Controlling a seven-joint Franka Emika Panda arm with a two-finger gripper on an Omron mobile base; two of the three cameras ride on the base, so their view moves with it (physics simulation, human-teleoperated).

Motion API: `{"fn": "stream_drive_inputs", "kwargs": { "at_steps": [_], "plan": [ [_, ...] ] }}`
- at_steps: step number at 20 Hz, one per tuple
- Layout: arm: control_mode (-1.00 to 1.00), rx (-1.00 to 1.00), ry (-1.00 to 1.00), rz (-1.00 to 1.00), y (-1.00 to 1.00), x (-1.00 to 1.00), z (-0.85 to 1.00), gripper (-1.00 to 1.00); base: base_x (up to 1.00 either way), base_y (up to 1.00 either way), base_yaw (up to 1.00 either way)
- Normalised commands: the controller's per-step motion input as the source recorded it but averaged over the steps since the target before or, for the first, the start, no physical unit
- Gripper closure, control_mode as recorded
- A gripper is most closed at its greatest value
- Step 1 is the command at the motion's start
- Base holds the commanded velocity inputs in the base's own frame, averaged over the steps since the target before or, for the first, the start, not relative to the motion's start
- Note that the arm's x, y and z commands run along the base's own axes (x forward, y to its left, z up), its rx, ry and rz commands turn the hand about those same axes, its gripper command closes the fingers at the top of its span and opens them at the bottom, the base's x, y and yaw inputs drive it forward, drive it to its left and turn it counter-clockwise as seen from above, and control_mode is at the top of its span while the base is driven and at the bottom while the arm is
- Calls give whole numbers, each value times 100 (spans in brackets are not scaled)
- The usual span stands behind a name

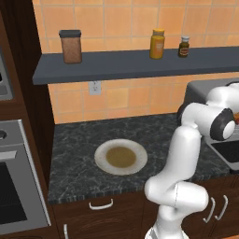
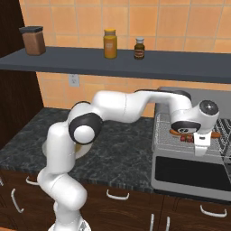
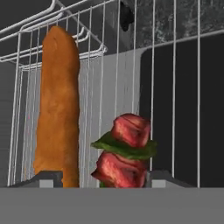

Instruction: Pick up the kebab skewer and baguette bread, and place them inside the toaster oven. Close the toaster oven door and start by setting the timer.

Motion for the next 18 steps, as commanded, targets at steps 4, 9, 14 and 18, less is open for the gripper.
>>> {"fn": "stream_drive_inputs", "kwargs": {
  "at_steps": [4,9,14,18],
  "plan": [
    [-100,0,-8,0,0,0,13,-100,0,0,0],
    [-100,0,-6,0,-10,-27,45,-100,0,0,0],
    [-100,-1,-14,8,-17,-59,18,-100,0,0,0],
    [-100,-10,-27,49,-7,-46,0,-100,0,0,0]
  ]
}}
